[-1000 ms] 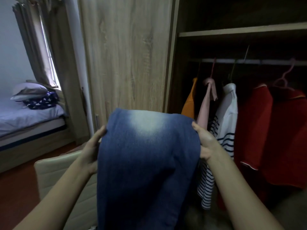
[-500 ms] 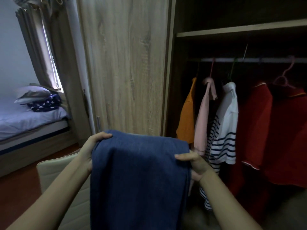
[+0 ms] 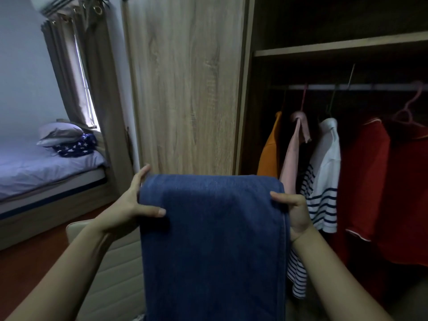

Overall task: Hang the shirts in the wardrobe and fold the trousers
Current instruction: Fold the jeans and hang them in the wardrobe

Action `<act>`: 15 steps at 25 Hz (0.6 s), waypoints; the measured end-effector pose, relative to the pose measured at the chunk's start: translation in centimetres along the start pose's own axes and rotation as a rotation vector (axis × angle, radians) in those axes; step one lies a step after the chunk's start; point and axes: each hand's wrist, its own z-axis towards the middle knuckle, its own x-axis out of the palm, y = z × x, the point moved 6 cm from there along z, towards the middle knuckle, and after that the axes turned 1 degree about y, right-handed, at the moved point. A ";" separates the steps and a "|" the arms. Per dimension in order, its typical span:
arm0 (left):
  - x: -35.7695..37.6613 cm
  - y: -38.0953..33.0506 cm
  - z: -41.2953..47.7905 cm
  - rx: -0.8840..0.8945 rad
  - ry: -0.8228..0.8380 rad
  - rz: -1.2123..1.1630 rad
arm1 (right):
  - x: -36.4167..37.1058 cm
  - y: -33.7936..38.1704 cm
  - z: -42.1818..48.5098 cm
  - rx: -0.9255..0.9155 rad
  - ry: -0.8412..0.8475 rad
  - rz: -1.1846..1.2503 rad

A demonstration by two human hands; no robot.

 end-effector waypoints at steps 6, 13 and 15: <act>0.0 -2.8 -0.1 0.270 -0.229 0.227 | 1.7 1.8 -0.3 -0.088 0.006 0.104; 0.9 -4.1 -0.2 0.391 -0.386 0.027 | 2.0 3.8 0.9 -0.057 -0.036 -0.367; 0.8 -3.8 0.1 0.341 -0.447 0.023 | 0.4 4.1 1.3 -0.084 -0.222 -0.721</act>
